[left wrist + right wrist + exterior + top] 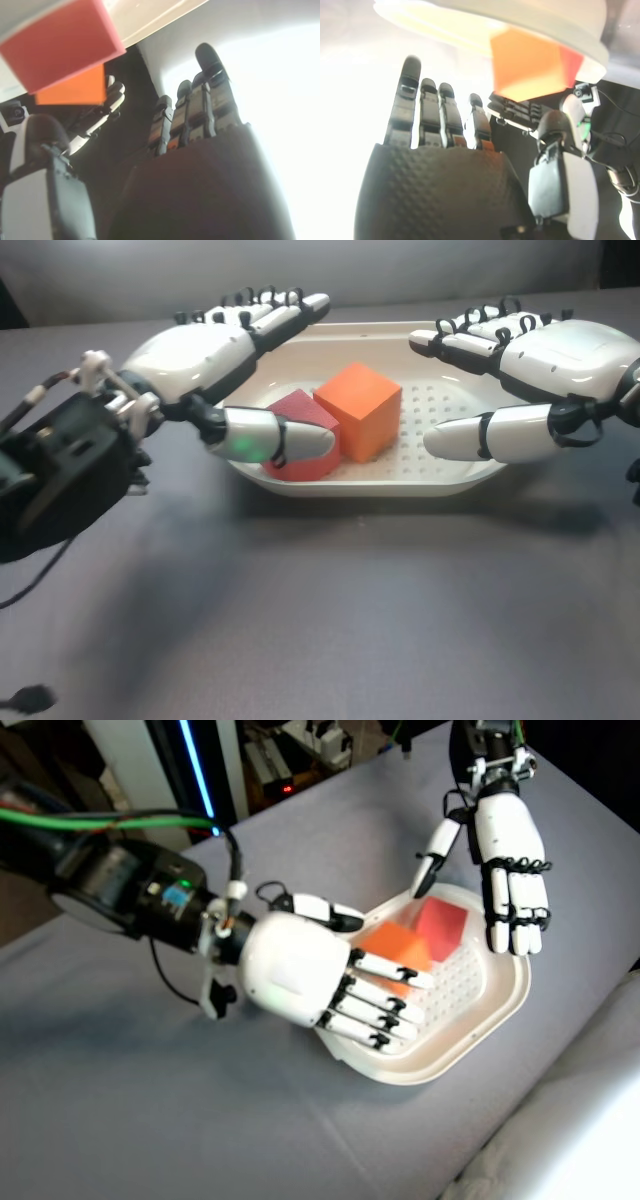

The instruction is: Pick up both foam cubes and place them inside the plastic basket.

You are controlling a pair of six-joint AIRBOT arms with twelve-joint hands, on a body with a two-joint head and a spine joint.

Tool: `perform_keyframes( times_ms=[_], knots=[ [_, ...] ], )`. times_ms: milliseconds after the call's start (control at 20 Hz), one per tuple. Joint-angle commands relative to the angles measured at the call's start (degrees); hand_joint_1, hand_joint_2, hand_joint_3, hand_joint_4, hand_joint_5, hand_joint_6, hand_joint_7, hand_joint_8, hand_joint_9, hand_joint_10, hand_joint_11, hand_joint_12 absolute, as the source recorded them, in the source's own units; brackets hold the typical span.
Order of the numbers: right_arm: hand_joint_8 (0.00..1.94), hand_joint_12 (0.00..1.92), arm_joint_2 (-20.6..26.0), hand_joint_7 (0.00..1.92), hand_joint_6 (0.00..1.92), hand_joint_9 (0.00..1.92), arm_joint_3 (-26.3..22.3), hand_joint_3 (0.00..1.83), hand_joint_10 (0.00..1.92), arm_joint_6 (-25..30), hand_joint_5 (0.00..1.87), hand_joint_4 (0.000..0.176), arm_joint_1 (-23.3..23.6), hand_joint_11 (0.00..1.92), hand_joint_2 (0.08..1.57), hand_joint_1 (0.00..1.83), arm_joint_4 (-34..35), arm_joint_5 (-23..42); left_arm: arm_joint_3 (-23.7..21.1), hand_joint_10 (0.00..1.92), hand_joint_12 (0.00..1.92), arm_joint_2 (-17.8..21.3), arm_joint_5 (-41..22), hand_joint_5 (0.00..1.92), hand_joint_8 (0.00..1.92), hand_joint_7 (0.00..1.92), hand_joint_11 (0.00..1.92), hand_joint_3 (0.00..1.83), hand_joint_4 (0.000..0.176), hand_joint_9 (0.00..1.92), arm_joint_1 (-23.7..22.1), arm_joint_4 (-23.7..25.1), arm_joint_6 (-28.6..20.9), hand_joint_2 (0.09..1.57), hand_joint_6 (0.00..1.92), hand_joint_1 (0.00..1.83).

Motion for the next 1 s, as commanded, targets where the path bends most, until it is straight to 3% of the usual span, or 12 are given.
perform_keyframes(
  times_ms=[0, 100, 200, 350, 400, 450, 500, 700, 800, 850, 900, 950],
  knots=[
    [0.0, 0.0, 1.53, 0.0, 0.0, 0.0, -0.86, 0.0, 0.0, -0.11, 0.0, 0.154, 0.96, 0.0, 1.07, 0.11, 0.2, 9.07, -0.66, 0.0, 0.03, 1.56, -10.24, 0.0, 0.0, 0.0, 0.0, 0.0, 0.168, 0.0, 0.3, -0.5, -0.17, 0.96, 0.0, 0.45],
    [0.0, 0.0, 4.63, 0.0, 0.0, 0.0, -4.78, 0.0, 0.0, -0.45, 0.0, 0.125, 0.93, 0.0, 1.05, 0.12, 0.15, 12.88, -3.89, 0.0, 0.0, 4.54, -15.52, 0.0, 0.0, 0.0, 0.0, 0.01, 0.165, 0.0, 2.69, -0.79, -0.22, 0.98, 0.0, 0.44],
    [0.0, 0.0, 9.13, 0.0, 0.0, 0.0, -8.95, 0.01, 0.0, -0.45, 0.0, 0.132, -1.16, 0.0, 1.09, 0.1, -0.18, 18.42, -7.39, 0.0, 0.0, 7.6, -22.65, 0.0, 0.0, 0.0, 0.0, 0.02, 0.112, 0.0, 5.77, -1.38, -0.9, 1.06, 0.0, 0.44],
    [0.0, 0.0, 14.32, 0.0, 0.0, 0.0, -15.29, 0.04, 0.0, -0.45, 0.0, 0.115, -6.65, 0.0, 1.18, 0.12, -0.18, 30.05, -12.03, 0.0, 0.0, 11.78, -35.92, 0.0, 0.0, 0.0, 0.0, 0.02, 0.076, 0.0, 12.55, -4.05, -2.71, 1.17, 0.0, 0.48],
    [0.0, 0.0, 15.95, 0.0, 0.0, 0.0, -17.29, 0.03, 0.0, -0.45, 0.0, 0.078, -8.91, 0.0, 1.18, 0.1, -0.08, 34.59, -13.55, 0.0, 0.0, 13.05, -39.82, 0.0, 0.0, 0.0, 0.0, 0.02, 0.077, 0.0, 14.62, -4.9, -2.92, 1.19, 0.0, 0.55],
    [0.0, 0.0, 17.17, 0.0, 0.0, 0.0, -18.98, 0.02, 0.0, -0.45, 0.0, 0.114, -10.98, 0.0, 1.18, 0.14, 0.21, 38.62, -14.74, 0.0, 0.0, 13.93, -42.83, 0.0, 0.0, 0.0, 0.0, 0.02, 0.115, 0.0, 16.12, -5.38, -3.04, 1.2, 0.0, 0.55],
    [0.0, 0.0, 18.22, 0.0, 0.0, 0.0, -20.32, 0.01, 0.0, -0.45, 0.0, 0.088, -13.16, 0.0, 1.19, 0.24, 0.79, 42.65, -15.66, 0.0, 0.0, 14.55, -46.03, 0.0, 0.0, 0.0, 0.01, 0.02, 0.124, 0.0, 17.45, -5.82, -3.32, 1.23, 0.0, 0.57],
    [0.0, 0.0, 22.09, 0.0, 0.0, 0.0, -24.22, 0.0, 0.0, 0.53, 0.0, 0.073, -20.57, 0.0, 1.18, 0.26, 3.08, 56.94, -17.96, 0.0, 0.19, 16.29, -53.99, 0.0, 0.0, 0.0, 0.0, 0.0, 0.143, 0.0, 20.47, -6.3, -3.29, 1.3, 0.0, 0.53],
    [0.0, 0.0, 23.06, 0.0, 0.0, 0.0, -25.0, 0.0, 0.0, 1.18, 0.0, 0.053, -21.55, 0.0, 1.17, 0.27, 3.09, 60.3, -17.97, 0.01, 0.3, 16.58, -56.69, 0.0, 0.0, 0.0, 0.0, 0.0, 0.114, 0.03, 21.44, -6.31, -5.39, 1.25, 0.0, 0.56],
    [0.0, 0.0, 23.4, 0.0, 0.0, 0.0, -25.2, 0.0, 0.0, 1.46, 0.0, 0.094, -21.8, 0.0, 1.16, 0.35, 3.07, 61.57, -17.7, 0.0, 0.15, 16.59, -58.3, 0.0, 0.0, 0.0, 0.0, 0.0, 0.126, 0.01, 21.95, -6.33, -7.01, 1.27, 0.0, 0.57],
    [0.0, 0.0, 23.81, 0.0, 0.0, 0.0, -25.28, 0.0, 0.0, 2.55, 0.0, 0.103, -22.25, 0.0, 1.14, 0.4, 2.74, 63.64, -17.95, 0.0, 0.43, 17.06, -59.56, 0.0, 0.0, 0.0, 0.0, 0.0, 0.115, 0.01, 22.34, -6.41, -7.93, 1.27, 0.0, 0.66],
    [0.0, 0.0, 24.22, 0.0, 0.0, 0.0, -25.4, 0.01, 0.0, 3.08, 0.0, 0.118, -22.64, 0.0, 1.18, 0.36, 2.41, 65.26, -18.38, 0.0, 0.41, 17.51, -59.58, 0.0, 0.0, 0.0, 0.0, 0.02, 0.136, 0.0, 22.35, -6.37, -7.42, 1.35, 0.0, 0.5]
  ],
)
